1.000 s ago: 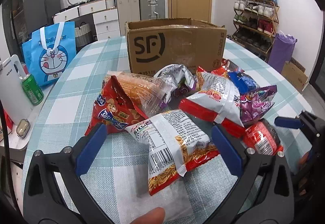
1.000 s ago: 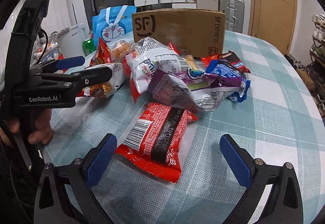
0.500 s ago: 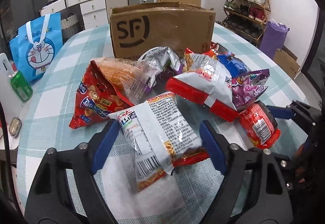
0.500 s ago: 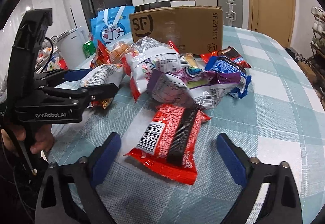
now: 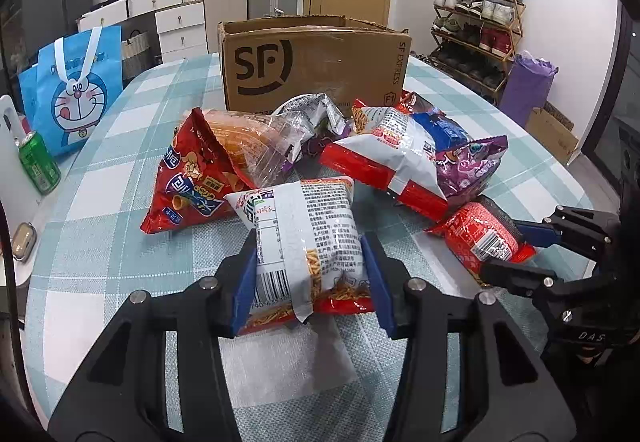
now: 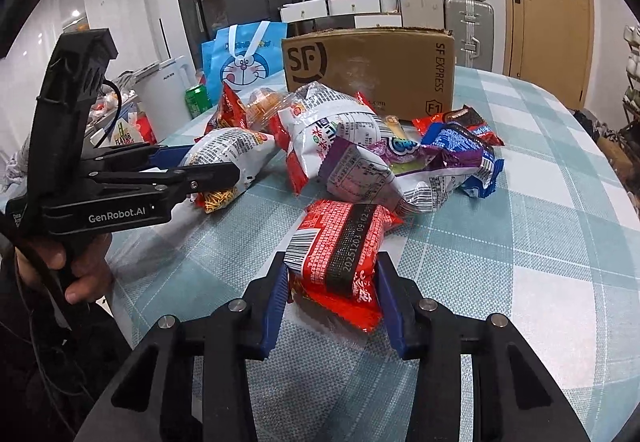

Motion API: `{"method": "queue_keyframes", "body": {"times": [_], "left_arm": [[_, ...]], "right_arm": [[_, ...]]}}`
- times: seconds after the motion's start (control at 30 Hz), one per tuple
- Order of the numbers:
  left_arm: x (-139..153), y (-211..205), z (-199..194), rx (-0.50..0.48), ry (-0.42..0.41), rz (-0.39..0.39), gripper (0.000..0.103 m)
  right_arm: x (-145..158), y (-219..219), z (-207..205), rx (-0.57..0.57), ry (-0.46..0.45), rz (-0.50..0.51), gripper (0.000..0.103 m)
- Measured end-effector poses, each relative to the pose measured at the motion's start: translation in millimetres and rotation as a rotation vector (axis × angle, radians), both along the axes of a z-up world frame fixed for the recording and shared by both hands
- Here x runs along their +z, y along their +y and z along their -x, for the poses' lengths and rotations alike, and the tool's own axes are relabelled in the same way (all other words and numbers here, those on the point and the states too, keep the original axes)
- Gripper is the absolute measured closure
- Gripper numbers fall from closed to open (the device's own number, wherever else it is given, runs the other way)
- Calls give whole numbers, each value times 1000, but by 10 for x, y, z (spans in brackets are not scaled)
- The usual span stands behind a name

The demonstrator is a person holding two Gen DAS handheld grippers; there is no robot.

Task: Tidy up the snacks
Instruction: 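Carry the white chip bag with the left tool while the right tool carries the red-black packet into the box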

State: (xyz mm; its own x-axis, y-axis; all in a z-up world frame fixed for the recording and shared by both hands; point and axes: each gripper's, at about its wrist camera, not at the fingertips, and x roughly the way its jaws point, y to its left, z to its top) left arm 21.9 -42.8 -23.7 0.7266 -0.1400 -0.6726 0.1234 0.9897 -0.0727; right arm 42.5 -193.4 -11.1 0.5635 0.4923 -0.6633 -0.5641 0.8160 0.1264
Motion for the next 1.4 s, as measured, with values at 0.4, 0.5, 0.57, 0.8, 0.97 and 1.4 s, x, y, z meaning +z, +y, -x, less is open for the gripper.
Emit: {"method": "queue_keyframes", "body": {"times": [0.4,0.5,0.57,0.8,0.97,1.4], "left_arm": [[241,91,232,-11,-121,51,58],[320,106,272,-10,-145,62,58],[367,125,289,-1,-163,66,58],[502,158,350,21,-198,77,58],[566,167,323,38,-209,75,58],[814,224,66,75,-247,58,58]], "right_arm": [[235,-42,190,46,-134,-78,61],[325,-111,223,28,-177,-120,61],[376,-162,221,13,-191,-148,61],[482,-273,212,-16,-204,-199,61],[544,-337,135,-36,-195,-228,61],[850,-494,-198,-95,-211,-292,60]]}}
